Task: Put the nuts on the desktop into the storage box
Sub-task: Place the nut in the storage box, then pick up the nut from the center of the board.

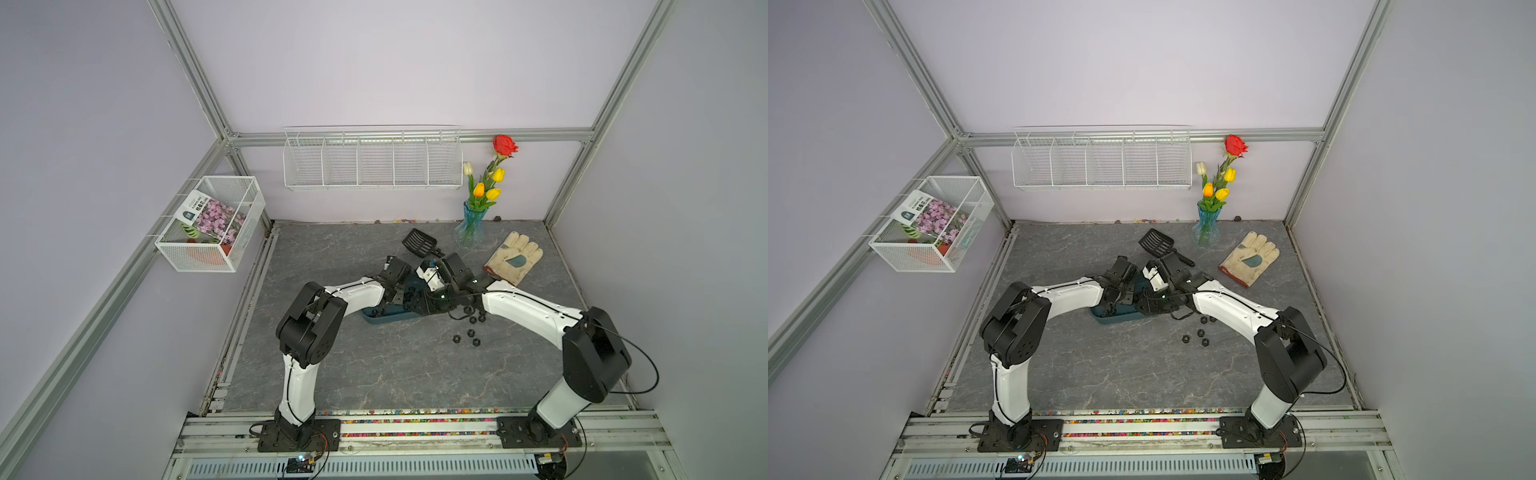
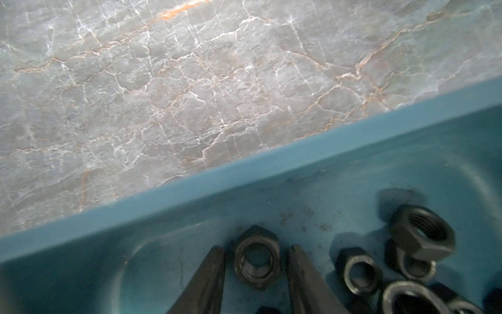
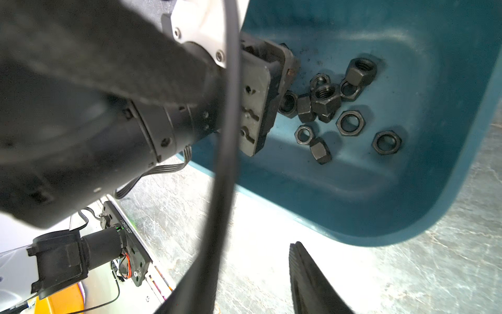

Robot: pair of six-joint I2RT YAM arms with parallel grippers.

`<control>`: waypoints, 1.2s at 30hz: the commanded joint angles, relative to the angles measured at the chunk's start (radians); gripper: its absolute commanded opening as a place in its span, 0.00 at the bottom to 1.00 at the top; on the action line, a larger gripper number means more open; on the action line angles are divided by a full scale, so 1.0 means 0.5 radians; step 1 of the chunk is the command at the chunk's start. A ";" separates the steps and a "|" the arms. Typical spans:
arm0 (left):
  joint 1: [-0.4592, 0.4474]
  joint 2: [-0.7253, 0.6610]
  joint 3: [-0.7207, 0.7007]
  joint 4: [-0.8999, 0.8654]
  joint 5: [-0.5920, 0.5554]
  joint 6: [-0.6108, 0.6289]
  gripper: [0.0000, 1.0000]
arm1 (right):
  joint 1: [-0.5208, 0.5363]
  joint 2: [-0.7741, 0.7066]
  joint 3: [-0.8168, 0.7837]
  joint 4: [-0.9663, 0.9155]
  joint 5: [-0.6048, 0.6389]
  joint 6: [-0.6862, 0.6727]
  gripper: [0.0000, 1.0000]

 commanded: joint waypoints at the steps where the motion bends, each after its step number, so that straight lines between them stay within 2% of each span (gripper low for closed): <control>1: -0.004 -0.088 0.005 -0.002 0.030 0.039 0.44 | -0.008 -0.082 -0.042 -0.009 0.029 -0.024 0.47; 6: -0.060 -0.285 -0.032 0.074 -0.017 0.081 0.45 | -0.008 -0.203 -0.112 -0.024 0.091 -0.007 0.47; 13: -0.247 -0.508 -0.038 0.037 -0.136 0.116 0.48 | -0.008 -0.511 -0.316 -0.089 0.333 0.070 0.47; 22: -0.517 -0.672 -0.081 0.025 0.015 0.063 0.51 | -0.007 -0.934 -0.678 -0.273 0.712 0.268 0.47; 27: -0.652 -0.623 -0.087 0.031 0.205 0.061 0.52 | -0.008 -1.171 -0.906 -0.345 0.789 0.401 0.47; 36: -0.885 -0.263 0.112 -0.097 0.288 0.056 0.50 | -0.007 -1.403 -1.245 -0.373 0.795 0.583 0.47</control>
